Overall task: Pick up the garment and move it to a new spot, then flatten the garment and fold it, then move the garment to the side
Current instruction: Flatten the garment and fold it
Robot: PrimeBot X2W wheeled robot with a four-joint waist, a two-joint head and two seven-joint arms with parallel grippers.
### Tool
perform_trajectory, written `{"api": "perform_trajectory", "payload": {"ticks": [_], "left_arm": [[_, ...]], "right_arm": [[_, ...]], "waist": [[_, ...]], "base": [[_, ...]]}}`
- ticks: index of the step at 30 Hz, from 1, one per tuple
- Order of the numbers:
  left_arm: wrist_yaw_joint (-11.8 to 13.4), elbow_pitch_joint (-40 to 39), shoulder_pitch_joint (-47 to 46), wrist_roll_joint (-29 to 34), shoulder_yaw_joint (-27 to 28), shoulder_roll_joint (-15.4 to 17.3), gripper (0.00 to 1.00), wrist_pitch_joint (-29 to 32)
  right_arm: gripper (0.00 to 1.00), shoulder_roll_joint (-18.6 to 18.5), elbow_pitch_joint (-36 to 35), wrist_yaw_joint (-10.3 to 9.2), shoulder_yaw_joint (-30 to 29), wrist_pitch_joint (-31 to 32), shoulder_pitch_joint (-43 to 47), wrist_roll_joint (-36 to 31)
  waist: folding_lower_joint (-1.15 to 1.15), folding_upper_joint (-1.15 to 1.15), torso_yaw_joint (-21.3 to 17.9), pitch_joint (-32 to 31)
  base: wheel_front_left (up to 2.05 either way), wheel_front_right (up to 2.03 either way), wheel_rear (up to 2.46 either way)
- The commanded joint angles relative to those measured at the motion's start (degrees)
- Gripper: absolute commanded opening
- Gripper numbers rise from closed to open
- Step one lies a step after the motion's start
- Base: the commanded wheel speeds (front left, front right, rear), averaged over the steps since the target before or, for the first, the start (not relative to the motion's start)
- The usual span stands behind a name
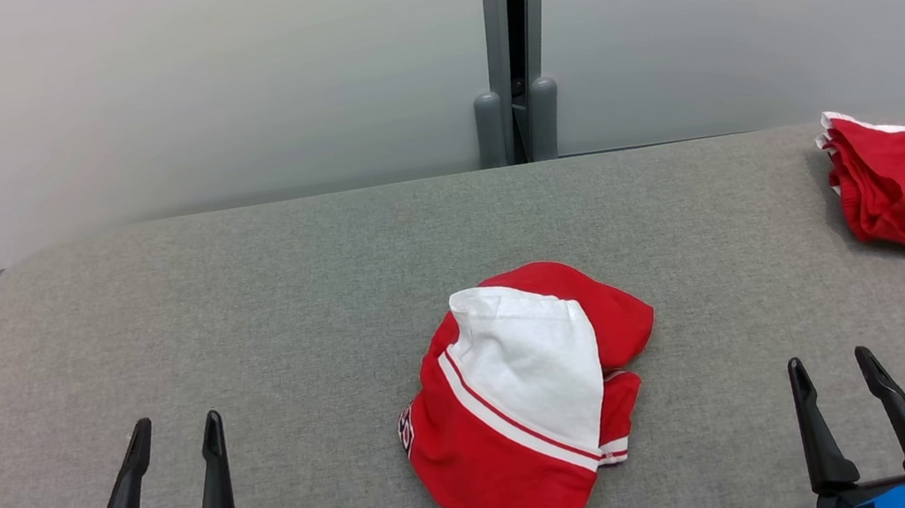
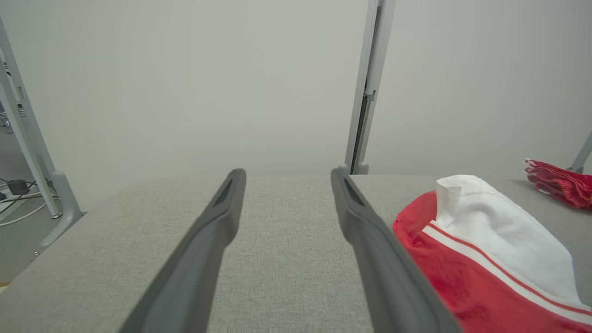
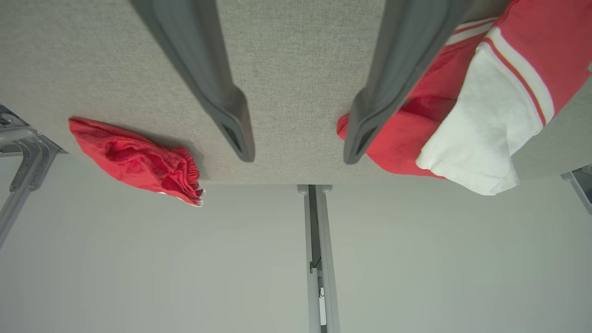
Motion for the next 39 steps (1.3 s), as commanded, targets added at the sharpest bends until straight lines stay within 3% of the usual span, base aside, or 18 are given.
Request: {"api": "perform_trajectory", "payload": {"ticks": [1, 22, 30, 39], "left_arm": [[-0.50, -0.31, 0.83, 0.65, 0.68, -0.36, 1.00, -0.26], [-4.77, 1.76, 2.02, 4.91, 5.14, -4.45, 1.00, -0.26], [-6.24, 2.38, -0.90, 6.42, 5.38, -5.66, 1.00, -0.26], [-7.93, 3.44, -3.44, 7.98, 5.48, -7.50, 1.00, -0.26]], "right_arm": [[1.00, 0.04, -0.37, -0.02, -0.14, 0.15, 0.77, 0.28], [1.00, 0.04, -0.87, -0.02, 2.74, 1.28, -0.81, 0.47], [1.00, 0.03, 2.86, -0.02, 13.58, 1.76, -2.96, 4.11], [1.00, -0.01, 14.49, -0.02, 22.21, -0.22, -5.10, 7.69]], "waist": [[0.01, 0.00, 0.32, -0.17], [0.01, 0.00, 0.91, 0.04], [0.01, 0.00, 2.20, 2.75], [0.01, 0.00, 4.81, 6.19]], "base": [[0.00, 0.00, 0.00], [0.00, 0.00, 0.00], [0.00, 0.00, 0.00], [0.00, 0.00, 0.00]]}}
